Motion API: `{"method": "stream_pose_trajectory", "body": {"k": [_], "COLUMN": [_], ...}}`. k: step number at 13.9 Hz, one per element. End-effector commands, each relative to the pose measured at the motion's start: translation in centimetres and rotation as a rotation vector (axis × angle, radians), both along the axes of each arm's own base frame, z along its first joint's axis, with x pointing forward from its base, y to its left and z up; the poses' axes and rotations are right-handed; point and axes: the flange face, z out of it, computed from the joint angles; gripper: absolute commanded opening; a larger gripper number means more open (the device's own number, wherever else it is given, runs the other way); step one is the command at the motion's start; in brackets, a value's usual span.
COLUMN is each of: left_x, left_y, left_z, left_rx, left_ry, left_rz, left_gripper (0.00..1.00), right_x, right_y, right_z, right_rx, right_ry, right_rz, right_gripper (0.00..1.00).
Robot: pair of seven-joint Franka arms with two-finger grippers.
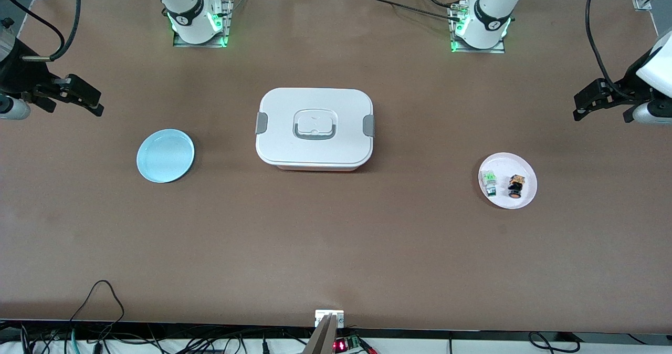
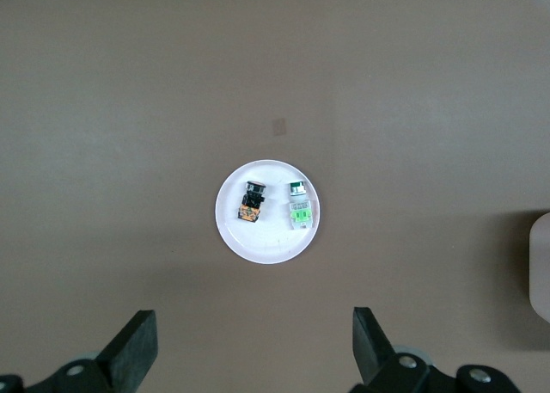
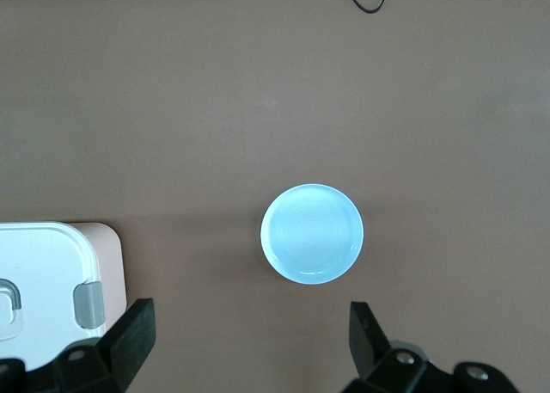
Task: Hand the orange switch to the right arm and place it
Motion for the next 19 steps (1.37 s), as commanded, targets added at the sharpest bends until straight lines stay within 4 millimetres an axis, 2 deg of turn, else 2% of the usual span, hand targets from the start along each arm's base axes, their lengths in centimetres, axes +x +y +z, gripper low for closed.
{"method": "stream_pose_trajectory", "body": {"k": [1, 15, 19], "left_x": [0.0, 0.3, 1.1], "left_y": [0.1, 0.2, 0.1], "left_z": [0.5, 0.5, -1.0], "left_rx": [0.005, 0.002, 0.008], "left_ry": [0.002, -0.003, 0.022], "left_rz": [0.002, 0.005, -0.008], "left_gripper": [1.0, 1.0, 1.0], "right_x": [-0.1, -0.1, -0.2], "right_y": [0.1, 0.1, 0.2], "right_z": [0.4, 0.4, 0.5], "right_rx": [-0.006, -0.005, -0.005], "right_ry": [-0.011, -0.011, -0.011], "right_rz": [-0.014, -0.014, -0.012], "right_gripper": [1.0, 1.0, 1.0]}}
